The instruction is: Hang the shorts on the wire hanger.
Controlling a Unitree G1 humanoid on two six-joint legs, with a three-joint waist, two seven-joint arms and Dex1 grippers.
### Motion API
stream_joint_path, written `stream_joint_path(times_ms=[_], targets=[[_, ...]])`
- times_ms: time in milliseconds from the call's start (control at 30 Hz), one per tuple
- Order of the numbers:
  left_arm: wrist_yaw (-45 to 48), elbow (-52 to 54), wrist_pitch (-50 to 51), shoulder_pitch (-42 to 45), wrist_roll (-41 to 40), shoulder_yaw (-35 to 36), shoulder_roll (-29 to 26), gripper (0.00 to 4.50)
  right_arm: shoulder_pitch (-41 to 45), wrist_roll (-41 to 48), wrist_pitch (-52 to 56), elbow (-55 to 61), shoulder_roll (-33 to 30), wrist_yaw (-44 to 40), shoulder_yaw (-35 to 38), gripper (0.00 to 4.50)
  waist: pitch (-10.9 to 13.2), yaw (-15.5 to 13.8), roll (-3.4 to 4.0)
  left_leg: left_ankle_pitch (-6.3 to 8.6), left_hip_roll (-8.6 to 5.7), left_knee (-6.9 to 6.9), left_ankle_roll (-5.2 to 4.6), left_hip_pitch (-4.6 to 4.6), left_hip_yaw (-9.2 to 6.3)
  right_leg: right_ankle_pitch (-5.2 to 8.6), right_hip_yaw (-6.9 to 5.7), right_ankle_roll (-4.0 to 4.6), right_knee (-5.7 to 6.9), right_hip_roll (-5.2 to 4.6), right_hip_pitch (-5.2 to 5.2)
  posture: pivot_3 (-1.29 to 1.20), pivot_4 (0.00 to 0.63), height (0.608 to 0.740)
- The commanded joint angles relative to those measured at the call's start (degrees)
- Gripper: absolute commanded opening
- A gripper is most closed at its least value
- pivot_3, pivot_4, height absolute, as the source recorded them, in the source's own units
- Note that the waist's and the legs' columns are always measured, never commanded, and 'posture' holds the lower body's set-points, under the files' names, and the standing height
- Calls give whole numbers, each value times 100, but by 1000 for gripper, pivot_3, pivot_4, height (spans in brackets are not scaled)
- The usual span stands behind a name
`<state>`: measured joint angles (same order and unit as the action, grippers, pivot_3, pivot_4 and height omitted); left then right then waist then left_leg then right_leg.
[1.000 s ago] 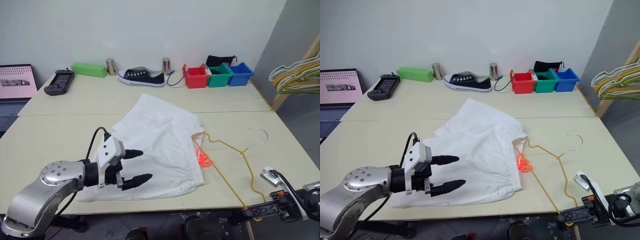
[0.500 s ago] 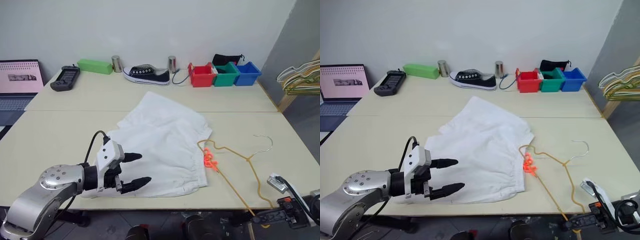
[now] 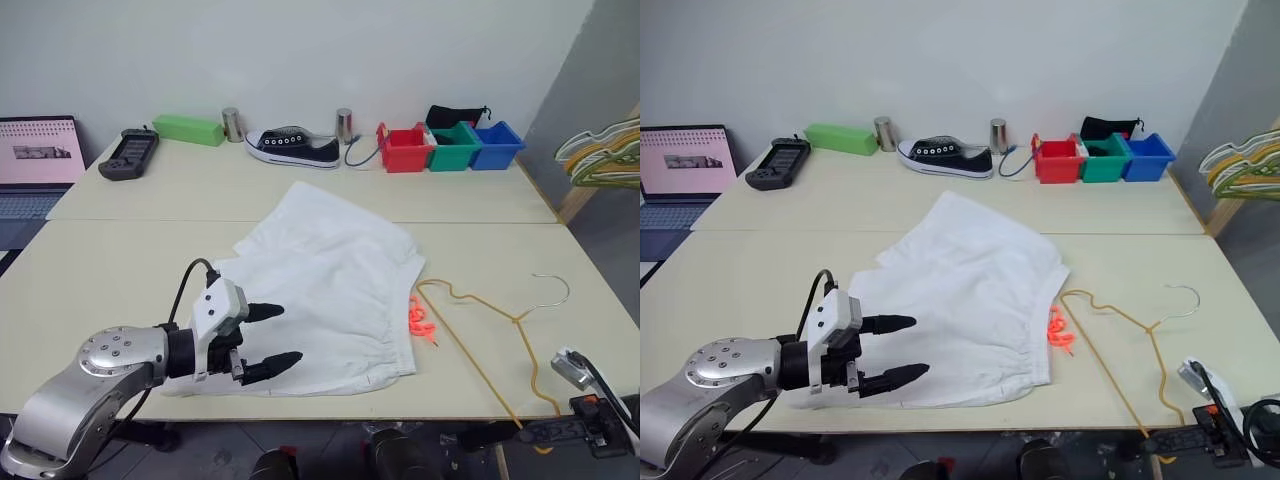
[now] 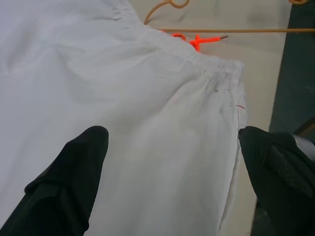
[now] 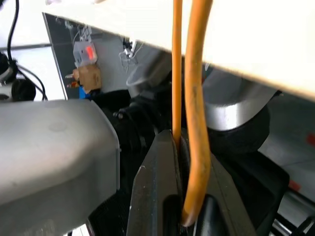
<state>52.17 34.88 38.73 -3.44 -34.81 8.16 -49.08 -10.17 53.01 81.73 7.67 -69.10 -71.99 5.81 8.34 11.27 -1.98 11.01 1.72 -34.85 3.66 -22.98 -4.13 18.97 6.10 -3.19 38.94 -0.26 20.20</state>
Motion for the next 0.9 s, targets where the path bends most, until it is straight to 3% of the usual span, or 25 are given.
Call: stream_joint_path(times_ms=[33, 433, 733, 900], targets=[[71, 13, -112, 53, 28, 18, -87, 4485, 66, 208, 49, 202, 23, 33, 247, 0, 2, 2, -2, 0, 0, 0, 0, 0, 2, 0, 2, 0, 0, 0, 0, -205, 100, 740], [64, 88, -92, -5, 38, 22, -84, 4485, 762, 978, 927, 719, 606, 570, 389, 0, 16, -13, -9, 2, 2, 0, 3, -3, 5, 0, 6, -1, -2, 1, 4, -193, 100, 740], [28, 151, -104, -154, 41, 110, -102, 4485, 624, 635, 430, 651, 298, 481, -91, 0, 20, -34, -9, 6, 2, 1, 8, -6, 11, 2, 14, -5, -7, 1, 7, -171, 96, 740], [-28, 186, -100, -168, 40, 118, -102, 4485, 894, 266, 165, 248, 487, 586, -603, 0, 20, -34, -11, 6, 3, 0, 9, -5, 15, 2, 21, -5, -7, 1, 9, -163, 88, 740]])
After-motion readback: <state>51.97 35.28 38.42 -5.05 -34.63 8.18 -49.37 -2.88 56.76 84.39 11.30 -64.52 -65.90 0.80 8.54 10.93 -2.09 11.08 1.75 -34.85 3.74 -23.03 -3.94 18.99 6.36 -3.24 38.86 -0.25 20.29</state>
